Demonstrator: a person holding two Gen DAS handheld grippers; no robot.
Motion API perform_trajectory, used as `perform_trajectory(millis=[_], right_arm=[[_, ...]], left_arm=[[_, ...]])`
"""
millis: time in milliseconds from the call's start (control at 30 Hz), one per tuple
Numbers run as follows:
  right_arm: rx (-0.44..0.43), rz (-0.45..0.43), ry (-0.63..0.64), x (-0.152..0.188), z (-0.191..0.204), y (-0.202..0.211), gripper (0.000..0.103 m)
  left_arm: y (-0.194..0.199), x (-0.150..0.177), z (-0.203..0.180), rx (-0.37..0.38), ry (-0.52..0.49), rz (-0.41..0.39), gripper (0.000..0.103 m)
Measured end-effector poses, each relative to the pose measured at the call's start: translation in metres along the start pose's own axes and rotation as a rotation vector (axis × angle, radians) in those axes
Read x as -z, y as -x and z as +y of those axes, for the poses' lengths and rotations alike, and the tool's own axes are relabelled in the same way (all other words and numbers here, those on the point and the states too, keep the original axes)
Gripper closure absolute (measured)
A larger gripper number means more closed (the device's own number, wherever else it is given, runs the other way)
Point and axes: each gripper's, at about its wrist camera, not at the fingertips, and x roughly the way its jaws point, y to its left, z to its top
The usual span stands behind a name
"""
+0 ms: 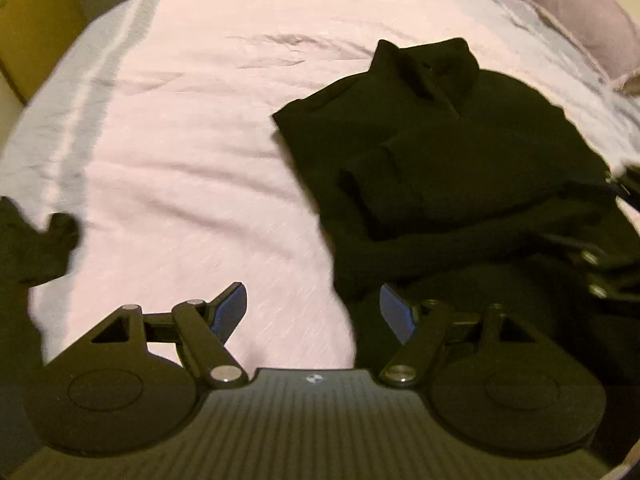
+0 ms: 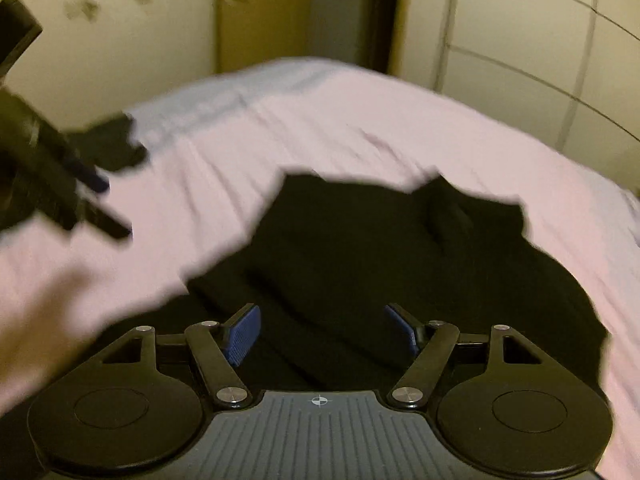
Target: Fold clothes
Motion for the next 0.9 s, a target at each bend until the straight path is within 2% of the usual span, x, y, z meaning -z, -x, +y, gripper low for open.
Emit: perform_trajectory(millis=[167,267,367,400,433,467,500,533,633,733,800,900], right_arm=[[0.176,0.109,-0.086,0.027,-0.067,0.018,0.032],[0.256,0.153,-0.125,0.046,-0.112,0.030,0.032],[0.323,0.171,-0.136,0.061,-0.146,0.033,0.032],[0.344,0.184,-0.137,0.068,-0.156,0.032,0.032],[0.365,0.196,-0.138,0.074,-0.166,0.032,0.031],[0.382,0.206,-0.138,0.081,-0.174,0.031,0.030],[0.396,0.210,-0.138,0.086,-0.182,0.028,0.028],[0.405,0.210,-0.139,0.088,-0.188,0.023,0.027],[0.410,0.205,-0.108,0.091,-0.195,0.017,0.026],[0.400,0.192,0.016,0.093,-0.191,0.000,0.026],[0.397,0.210,0.109,0.101,-0.187,-0.015,0.026],[0.399,0.232,0.143,0.108,-0.189,-0.026,0.026]], left_arm=[[-0.053,-0.035,-0.014,0.132,0.011,-0.015,0.033],[-0.089,-0.057,-0.030,0.129,0.008,-0.025,0.033],[-0.118,-0.069,-0.037,0.075,0.001,-0.006,0.035],[-0.127,-0.071,-0.037,0.068,0.013,0.022,0.041],[-0.134,-0.071,-0.036,0.069,0.028,0.045,0.055],[-0.137,-0.071,-0.035,0.081,0.040,0.059,0.065],[-0.136,-0.072,-0.036,0.078,0.037,0.059,0.079],[-0.135,-0.073,-0.036,0.075,0.034,0.058,0.103],[-0.102,-0.085,-0.028,0.078,0.058,-0.021,0.103],[-0.071,-0.098,-0.009,0.071,0.106,-0.085,0.103],[-0.077,-0.097,-0.003,0.059,0.087,-0.043,0.103],[-0.098,-0.088,-0.003,0.048,0.042,0.054,0.103]])
